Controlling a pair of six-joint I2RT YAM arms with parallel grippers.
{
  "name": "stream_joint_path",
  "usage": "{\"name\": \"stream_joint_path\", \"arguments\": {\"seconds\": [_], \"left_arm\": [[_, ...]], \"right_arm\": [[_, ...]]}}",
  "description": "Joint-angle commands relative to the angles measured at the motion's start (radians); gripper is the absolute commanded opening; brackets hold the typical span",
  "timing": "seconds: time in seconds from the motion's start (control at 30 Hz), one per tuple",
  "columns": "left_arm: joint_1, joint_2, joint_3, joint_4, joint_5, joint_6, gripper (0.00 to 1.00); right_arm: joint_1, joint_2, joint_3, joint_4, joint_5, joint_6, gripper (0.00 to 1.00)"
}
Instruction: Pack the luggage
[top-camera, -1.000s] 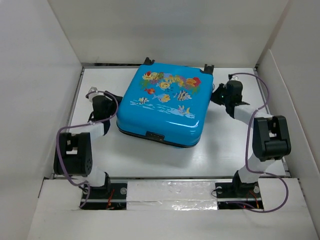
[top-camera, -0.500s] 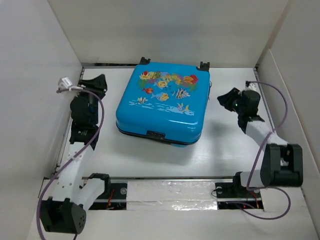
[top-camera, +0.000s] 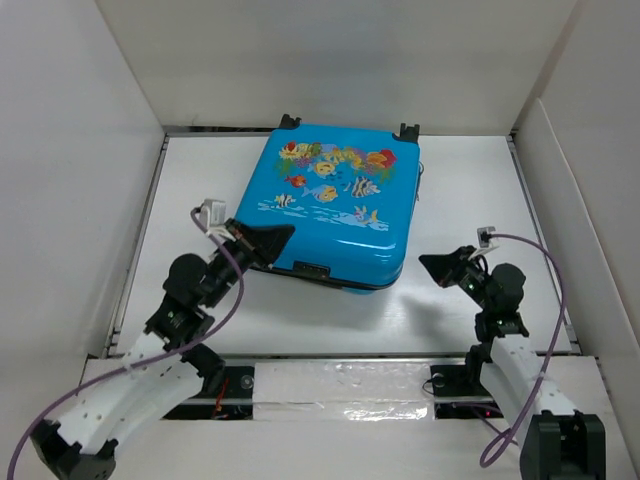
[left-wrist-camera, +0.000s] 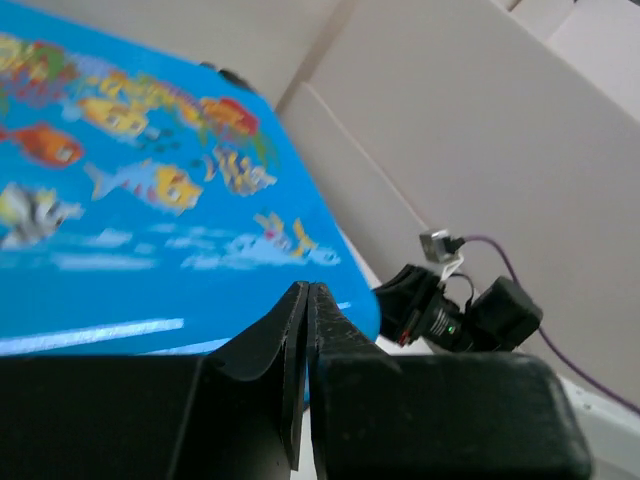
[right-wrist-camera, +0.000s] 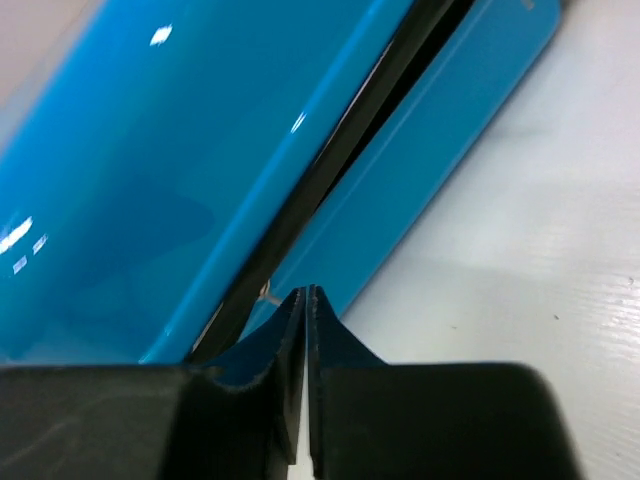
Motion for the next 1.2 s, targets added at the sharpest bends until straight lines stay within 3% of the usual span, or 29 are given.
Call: {"name": "stream_joint_path", "arguments": {"seconds": [0.0, 0.07, 0.13, 0.27, 0.4, 0.5, 0.53, 0.63, 0.8, 0.93, 1.0, 1.1, 1.17], "left_arm": [[-0.001, -0.203, -0.115, -0.163, -0.045, 0.0, 0.0], [-0.001, -0.279, -0.171, -0.246, -0.049, -0.037, 0.0], [-0.001, -0.395, -0.261, -0.332, -0.04, -0.106, 0.0], [-0.001, -0.505, -0.387, -0.415, -0.043, -0.198, 0.0], [-0.001, -0.458, -0.481, -0.417, -0.039, -0.26, 0.0], [-0.001, -0.427, -0.51, -0.385, -0.078, -0.278, 0.25], [-0.001, -0.405, -0.516, -0.366, -0.085, -0.286, 0.4], [-0.001, -0.337, -0.531, -0.27, -0.089, -0.298, 0.55], [-0.01, -0.166, -0.541, -0.025, -0.05, -0.295, 0.56], [-0.01, -0.03, -0.531, 0.083, -0.033, -0.277, 0.55], [-0.01, -0.017, -0.525, 0.111, -0.037, -0.273, 0.54], [-0.01, -0.013, -0.53, 0.125, -0.045, -0.267, 0.53], [-0.01, -0.005, -0.535, 0.128, -0.046, -0.27, 0.52]], "right_arm": [[0.027, -0.008, -0.023, 0.061, -0.054, -0.028, 0.18], [0.04, 0.017, -0.041, 0.109, -0.062, -0.022, 0.29], [0.082, 0.078, -0.039, 0.147, -0.045, -0.036, 0.33], [0.112, 0.193, -0.021, 0.204, 0.005, -0.054, 0.29], [0.148, 0.287, 0.023, 0.216, 0.013, -0.086, 0.26], [0.172, 0.33, 0.03, 0.251, 0.042, -0.102, 0.3], [0.184, 0.34, 0.037, 0.252, 0.045, -0.109, 0.31], [0.207, 0.376, 0.046, 0.296, 0.077, -0.136, 0.35], [0.229, 0.435, 0.065, 0.374, 0.061, -0.178, 0.39], [0.252, 0.443, 0.056, 0.402, 0.071, -0.195, 0.43], [0.264, 0.434, 0.05, 0.408, 0.088, -0.208, 0.53], [0.286, 0.452, 0.053, 0.451, 0.098, -0.231, 0.52], [0.286, 0.486, 0.065, 0.483, 0.062, -0.237, 0.46]]}}
